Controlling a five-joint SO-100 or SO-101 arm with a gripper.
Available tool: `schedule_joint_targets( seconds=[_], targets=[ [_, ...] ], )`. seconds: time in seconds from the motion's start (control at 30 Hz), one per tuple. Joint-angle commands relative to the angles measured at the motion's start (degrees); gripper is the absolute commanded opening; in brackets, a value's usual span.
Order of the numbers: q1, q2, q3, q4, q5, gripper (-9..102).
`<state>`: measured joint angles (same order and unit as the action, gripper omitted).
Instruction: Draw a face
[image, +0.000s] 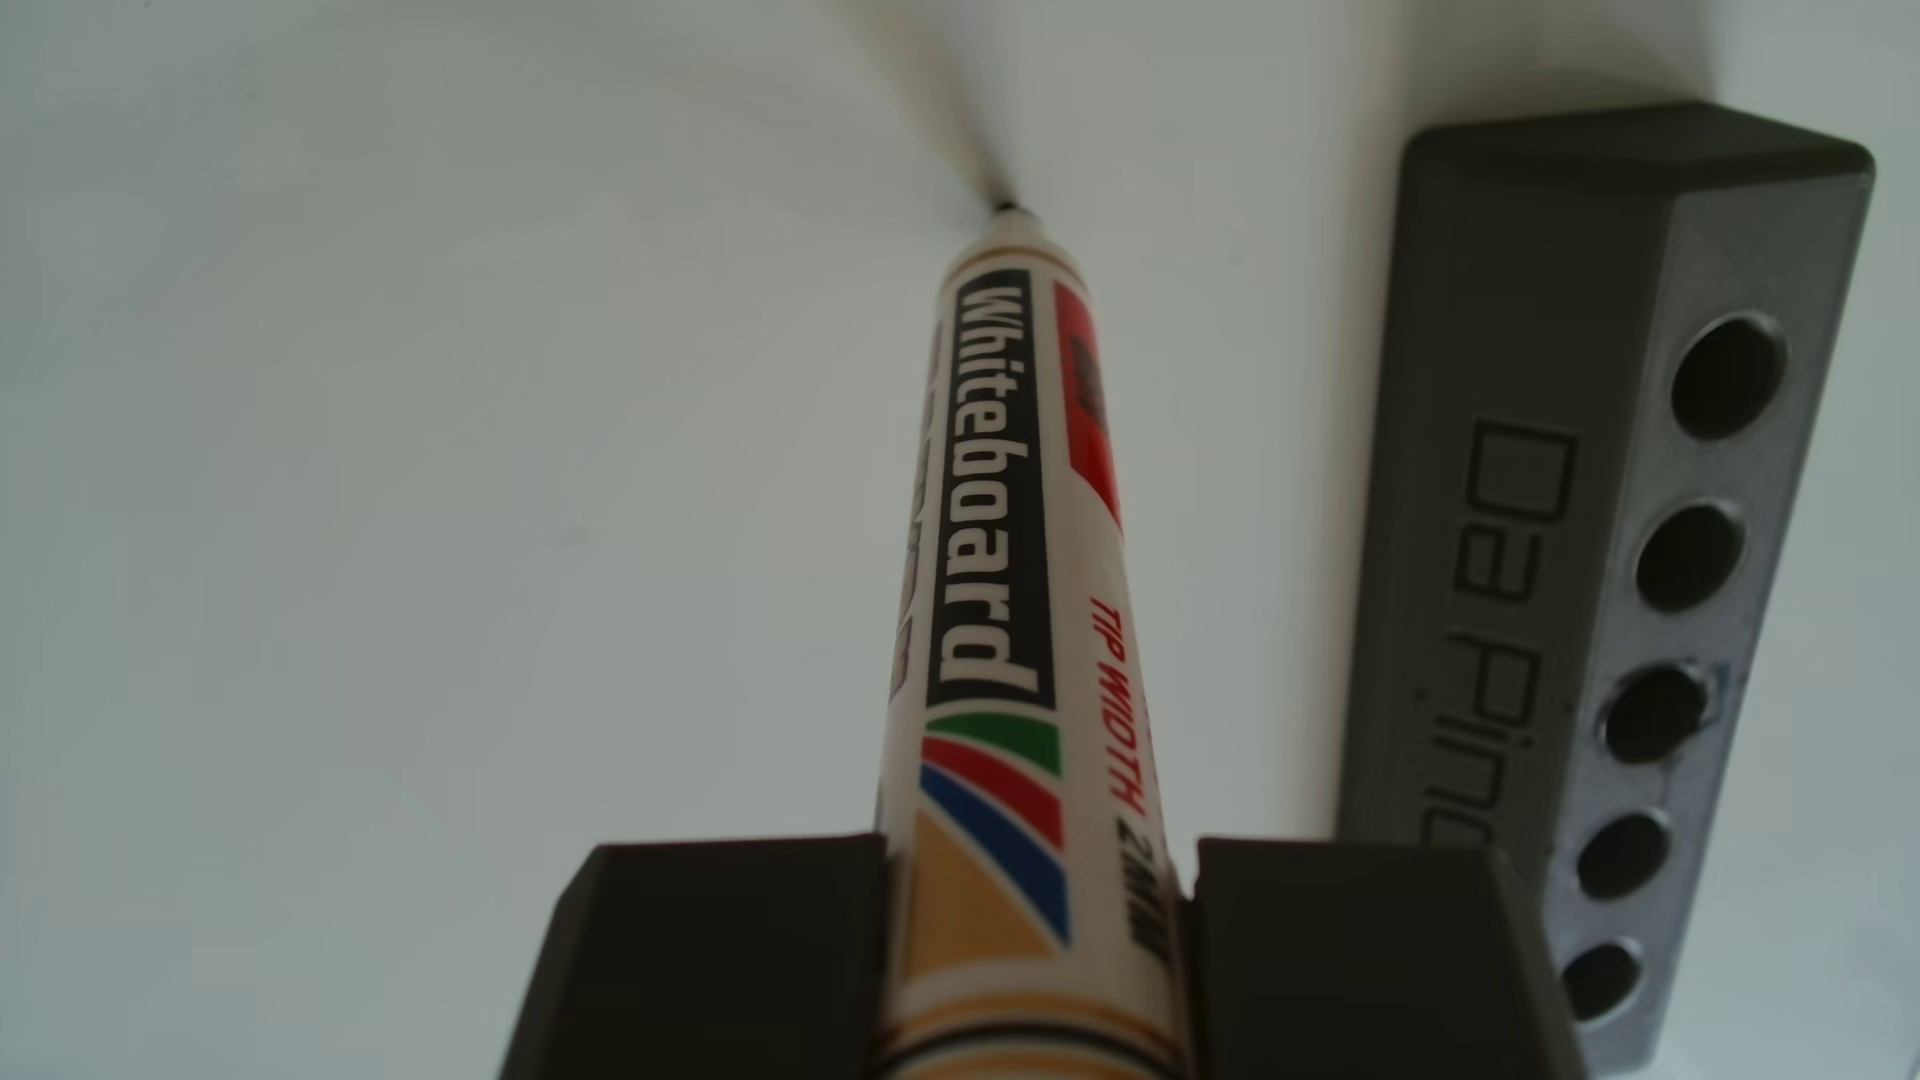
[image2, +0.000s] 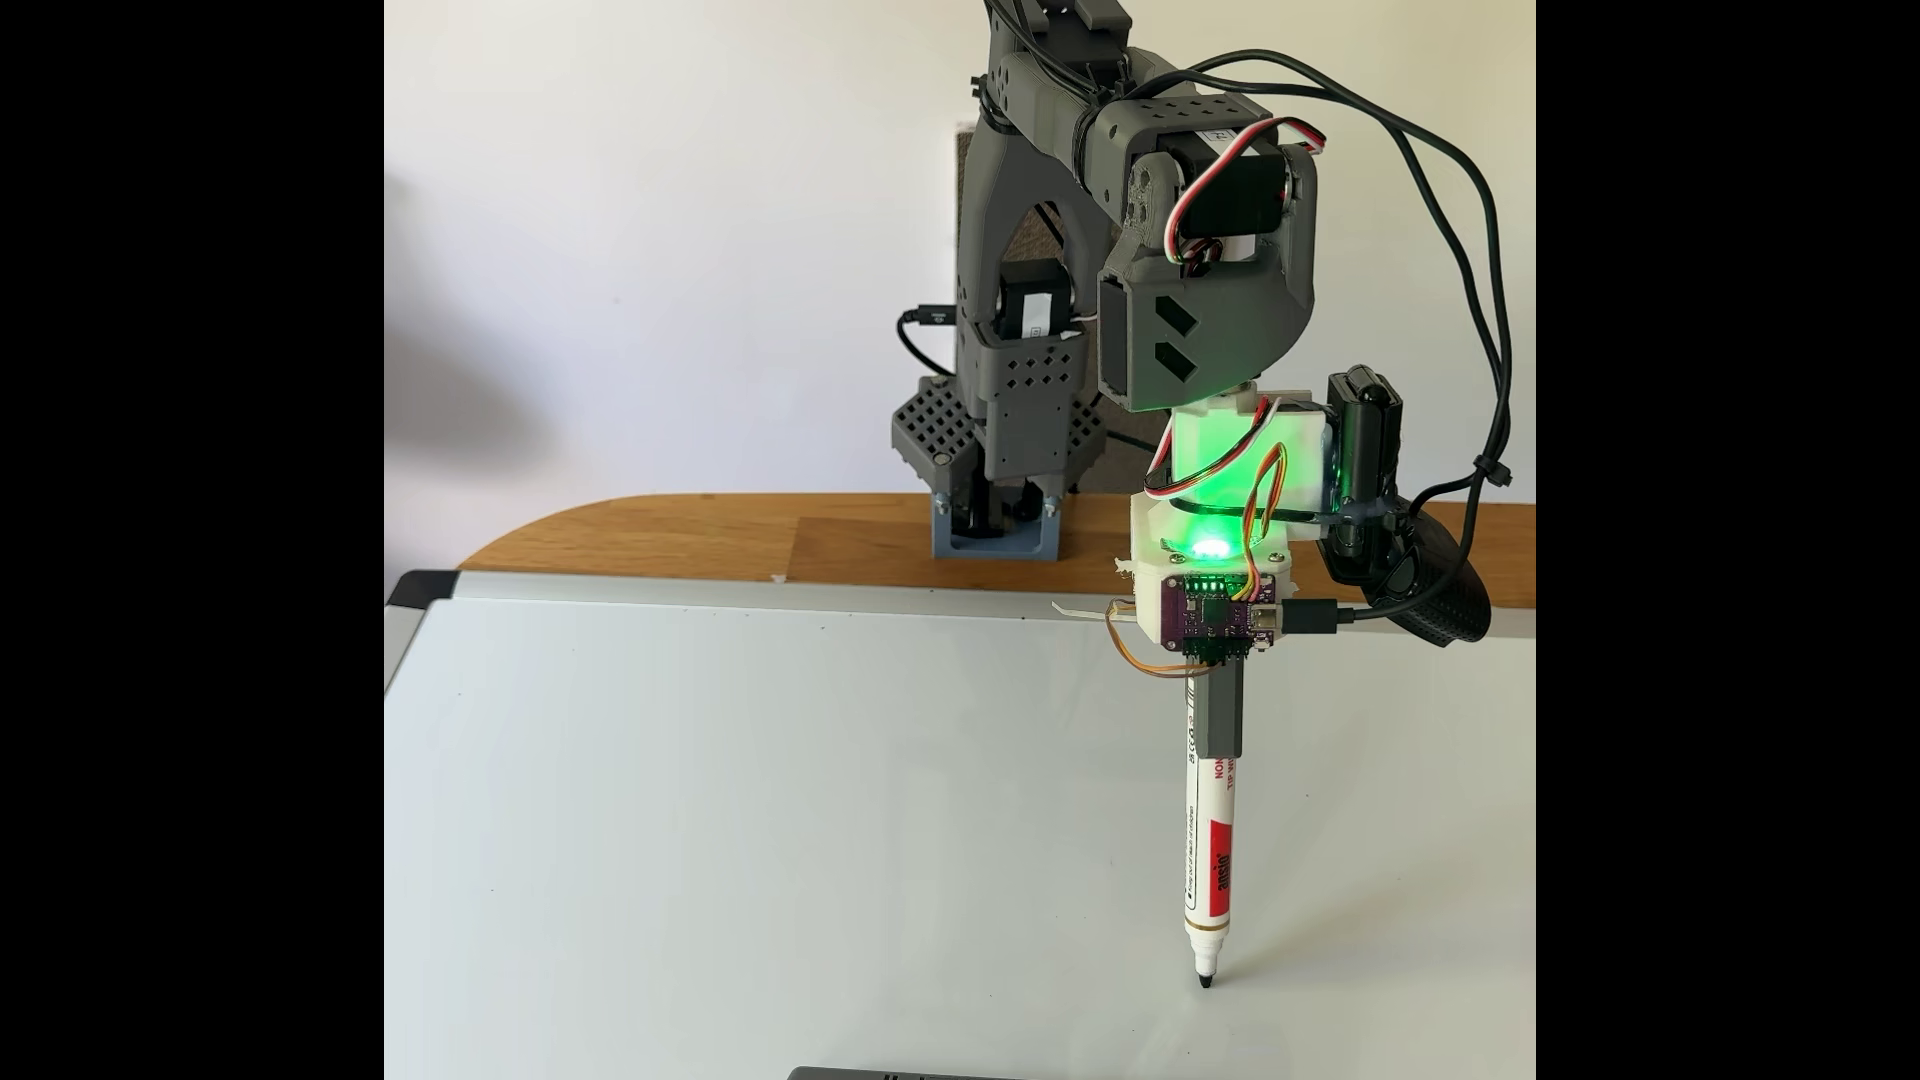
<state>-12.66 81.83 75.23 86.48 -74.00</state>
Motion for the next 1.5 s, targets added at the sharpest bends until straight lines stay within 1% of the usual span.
schedule_joint_targets(
  seconds=[0.0, 0.23, 0.6, 0.67, 0.77, 0.93, 1.07, 1.23, 1.47],
  targets=[
    [0.35, 0.97, -0.18, 3.52, -0.09, -1],
    [0.26, 4.22, 0.26, 7.47, 0.09, -1],
    [-0.09, 12.74, 10.11, 6.94, 0.09, -1],
    [0.18, 13.62, 10.37, 6.77, 0.18, -1],
    [0.88, 14.59, 8.35, 4.04, 0.18, -1],
    [3.96, 15.29, 0.97, 2.37, -0.62, -1],
    [8.35, 15.12, -2.81, 1.58, -2.20, -1],
    [13.62, 15.03, -2.55, 1.93, -5.10, -1],
    [17.40, 11.43, 2.37, 1.14, -5.27, -1]
  ],
)
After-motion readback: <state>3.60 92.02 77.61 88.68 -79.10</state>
